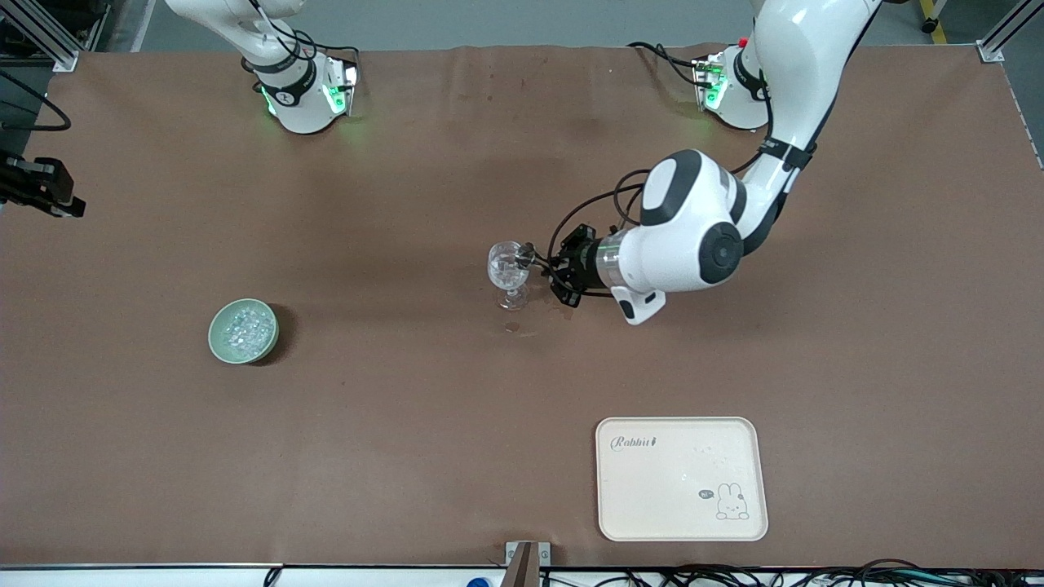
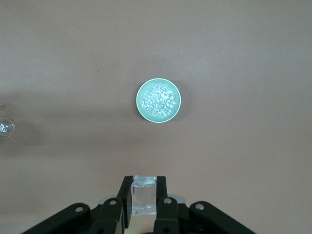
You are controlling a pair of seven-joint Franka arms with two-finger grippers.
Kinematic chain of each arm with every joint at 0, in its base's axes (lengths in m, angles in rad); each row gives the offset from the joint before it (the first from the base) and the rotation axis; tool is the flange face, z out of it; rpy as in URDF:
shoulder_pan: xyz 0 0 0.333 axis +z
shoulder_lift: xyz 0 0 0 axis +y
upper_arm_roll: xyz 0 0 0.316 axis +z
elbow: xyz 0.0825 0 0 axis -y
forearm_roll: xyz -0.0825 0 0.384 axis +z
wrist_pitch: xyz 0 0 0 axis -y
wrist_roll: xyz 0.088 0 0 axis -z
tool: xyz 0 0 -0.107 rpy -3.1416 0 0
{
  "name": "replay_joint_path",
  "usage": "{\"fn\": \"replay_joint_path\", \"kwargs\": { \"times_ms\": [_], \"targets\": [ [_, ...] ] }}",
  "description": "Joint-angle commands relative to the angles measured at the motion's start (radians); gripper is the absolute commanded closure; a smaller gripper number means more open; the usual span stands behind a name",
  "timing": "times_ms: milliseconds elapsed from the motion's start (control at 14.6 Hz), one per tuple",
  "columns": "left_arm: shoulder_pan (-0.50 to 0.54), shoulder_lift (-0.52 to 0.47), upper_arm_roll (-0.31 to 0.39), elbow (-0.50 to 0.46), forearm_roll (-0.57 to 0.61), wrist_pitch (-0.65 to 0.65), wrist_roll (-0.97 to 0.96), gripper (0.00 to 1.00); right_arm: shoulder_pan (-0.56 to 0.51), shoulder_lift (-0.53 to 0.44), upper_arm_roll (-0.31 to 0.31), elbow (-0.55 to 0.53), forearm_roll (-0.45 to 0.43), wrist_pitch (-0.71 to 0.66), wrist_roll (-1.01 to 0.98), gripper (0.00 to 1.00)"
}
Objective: Pour wine and add ice with both arms
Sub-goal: 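Tilt the jigger over the wine glass with the left gripper to pour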
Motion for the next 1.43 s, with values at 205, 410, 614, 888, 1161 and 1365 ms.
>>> {"fn": "replay_joint_path", "kwargs": {
  "times_ms": [205,410,614,888,1161,1365],
  "targets": [
    [-0.056,-0.021,0.005,-0.012,0.126,0.015,-0.118,1.00,0.006,-0.008,-0.002,-0.009,0.001,0.004,0.001,0.96],
    [-0.068,-0.010,0.005,0.017,0.172,0.017,-0.179,1.00,0.006,-0.006,-0.002,-0.010,0.001,0.012,0.001,0.96],
    [-0.080,0.008,0.003,0.043,0.232,0.015,-0.245,1.00,0.004,-0.006,-0.002,-0.010,0.001,0.012,0.001,0.96],
    [-0.090,0.013,0.003,0.055,0.260,0.015,-0.262,1.00,0.006,-0.005,-0.002,-0.010,0.001,0.018,0.001,0.96],
    [-0.073,0.019,0.002,0.057,0.243,0.011,-0.204,1.00,0.008,-0.005,-0.002,-0.010,0.001,0.020,0.001,0.96],
    [-0.044,0.016,0.000,0.058,0.046,0.008,-0.088,1.00,0.009,-0.005,-0.002,-0.012,0.001,0.020,0.001,0.96]
  ]
}}
